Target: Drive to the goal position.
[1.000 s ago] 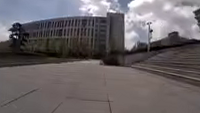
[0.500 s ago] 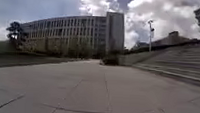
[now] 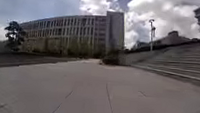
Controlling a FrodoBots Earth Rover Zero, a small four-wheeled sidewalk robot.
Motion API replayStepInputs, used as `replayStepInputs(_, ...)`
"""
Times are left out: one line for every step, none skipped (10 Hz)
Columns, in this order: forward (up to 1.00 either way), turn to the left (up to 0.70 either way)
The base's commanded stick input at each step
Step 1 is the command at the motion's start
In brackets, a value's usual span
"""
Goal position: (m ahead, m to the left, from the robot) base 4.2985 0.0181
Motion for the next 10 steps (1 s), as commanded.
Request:
replayStepInputs(0.70, 0.00)
replayStepInputs(0.70, 0.00)
replayStepInputs(0.70, 0.00)
replayStepInputs(0.70, 0.00)
replayStepInputs(0.70, 0.00)
replayStepInputs(0.70, 0.00)
replayStepInputs(0.70, 0.00)
replayStepInputs(0.70, 0.00)
replayStepInputs(0.70, 0.00)
replayStepInputs(0.70, 0.00)
